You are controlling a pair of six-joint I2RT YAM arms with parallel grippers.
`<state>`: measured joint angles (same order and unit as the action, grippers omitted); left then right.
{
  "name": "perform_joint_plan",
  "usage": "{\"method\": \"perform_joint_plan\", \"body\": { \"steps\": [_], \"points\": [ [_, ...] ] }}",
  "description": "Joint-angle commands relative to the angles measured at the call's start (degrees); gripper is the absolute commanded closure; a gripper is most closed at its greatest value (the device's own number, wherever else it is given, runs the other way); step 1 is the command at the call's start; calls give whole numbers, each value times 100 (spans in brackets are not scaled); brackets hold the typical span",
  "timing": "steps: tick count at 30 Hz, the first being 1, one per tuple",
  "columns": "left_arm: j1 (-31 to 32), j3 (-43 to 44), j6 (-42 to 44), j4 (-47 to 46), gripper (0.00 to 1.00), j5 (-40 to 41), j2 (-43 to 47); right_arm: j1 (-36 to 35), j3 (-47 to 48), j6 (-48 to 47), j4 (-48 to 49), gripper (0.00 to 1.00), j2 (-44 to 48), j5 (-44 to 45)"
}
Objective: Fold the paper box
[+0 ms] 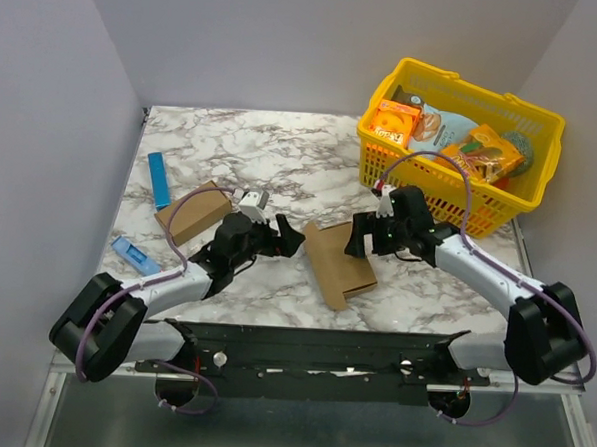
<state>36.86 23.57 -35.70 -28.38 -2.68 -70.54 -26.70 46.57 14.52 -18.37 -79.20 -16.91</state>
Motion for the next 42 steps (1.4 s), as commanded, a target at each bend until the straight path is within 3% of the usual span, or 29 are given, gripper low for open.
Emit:
{"method": "perform_joint_plan", "body": {
  "steps": [1, 4, 8, 13, 19, 29, 38, 42],
  "points": [
    [-345, 174, 362, -35, 1, -830, -196, -46, 107, -81, -342, 0, 808, 1189],
    [-609, 393, 284, -150, 2, -1304, -670, -63, 37, -90, -518, 0, 1213, 1181],
    [-925, 446, -94, -1202, 10, -2157, -1434, -160, -226, -2, -536, 0, 1688, 892],
    [-979, 877, -68, -1231, 15, -2369, -2085, -353, -631, -55, -440, 0, 2233, 627],
    [-1102, 1150, -700, -1415, 19, -2597, -2964, -573, -886, -2, -387, 0, 2637, 583],
    [-1102, 1150, -1869, -3057, 39, -3213, -3799, -766, -869, 7, -237, 0, 2532, 592],
    [-988, 1167, -2326, -3621, 50, -3292, -3958, -828, -895, 42, -149, 0, 2374, 627],
    [-970, 1123, -2783, -4245, 62, -3344, -4037, -872, -869, 24, -123, 0, 2313, 653]
  ]
}}
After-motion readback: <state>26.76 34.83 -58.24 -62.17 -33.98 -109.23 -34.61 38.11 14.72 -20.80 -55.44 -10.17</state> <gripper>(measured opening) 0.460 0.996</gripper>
